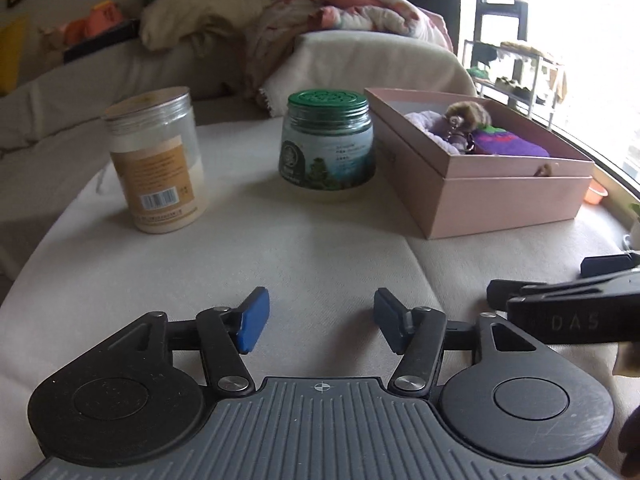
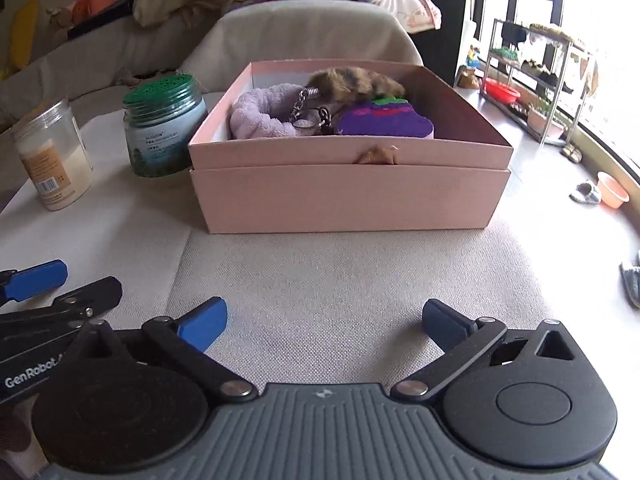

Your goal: Organize soft objects

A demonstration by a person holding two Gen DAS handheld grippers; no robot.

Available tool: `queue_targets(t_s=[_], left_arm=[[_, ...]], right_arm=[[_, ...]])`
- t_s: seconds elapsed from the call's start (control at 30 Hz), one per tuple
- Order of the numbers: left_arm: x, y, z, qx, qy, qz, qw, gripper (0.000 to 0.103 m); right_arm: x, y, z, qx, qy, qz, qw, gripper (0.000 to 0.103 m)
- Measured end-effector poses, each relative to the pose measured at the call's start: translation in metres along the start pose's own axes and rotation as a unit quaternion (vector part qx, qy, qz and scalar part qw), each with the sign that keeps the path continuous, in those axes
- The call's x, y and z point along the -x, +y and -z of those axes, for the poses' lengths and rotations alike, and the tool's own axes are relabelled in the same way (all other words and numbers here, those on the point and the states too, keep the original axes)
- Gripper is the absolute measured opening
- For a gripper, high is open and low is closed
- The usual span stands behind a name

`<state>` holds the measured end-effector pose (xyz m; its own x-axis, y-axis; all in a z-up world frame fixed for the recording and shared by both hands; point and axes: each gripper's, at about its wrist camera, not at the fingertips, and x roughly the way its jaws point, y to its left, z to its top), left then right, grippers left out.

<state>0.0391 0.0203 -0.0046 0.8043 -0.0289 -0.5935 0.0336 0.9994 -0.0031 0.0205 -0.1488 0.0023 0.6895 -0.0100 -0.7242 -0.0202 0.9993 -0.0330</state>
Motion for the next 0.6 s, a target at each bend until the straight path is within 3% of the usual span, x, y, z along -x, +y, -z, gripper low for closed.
queue_targets(t_s=[0.1, 0.6], left_arm=[[-0.0023, -0.0014, -0.0002, 0.001, -0.004, 0.002, 1.0, 0.063], [-0.002, -0.0028, 0.0018, 0.0, -0.009, 0.0, 1.0, 0.064]], right_arm=[[0.0029, -0.0025, 0.0081, 0.003, -0.04, -0.004, 0.999, 0.103], [-0.0014, -0.0063, 0.0036, 0.0, -0.043, -0.004, 0.999, 0.103]])
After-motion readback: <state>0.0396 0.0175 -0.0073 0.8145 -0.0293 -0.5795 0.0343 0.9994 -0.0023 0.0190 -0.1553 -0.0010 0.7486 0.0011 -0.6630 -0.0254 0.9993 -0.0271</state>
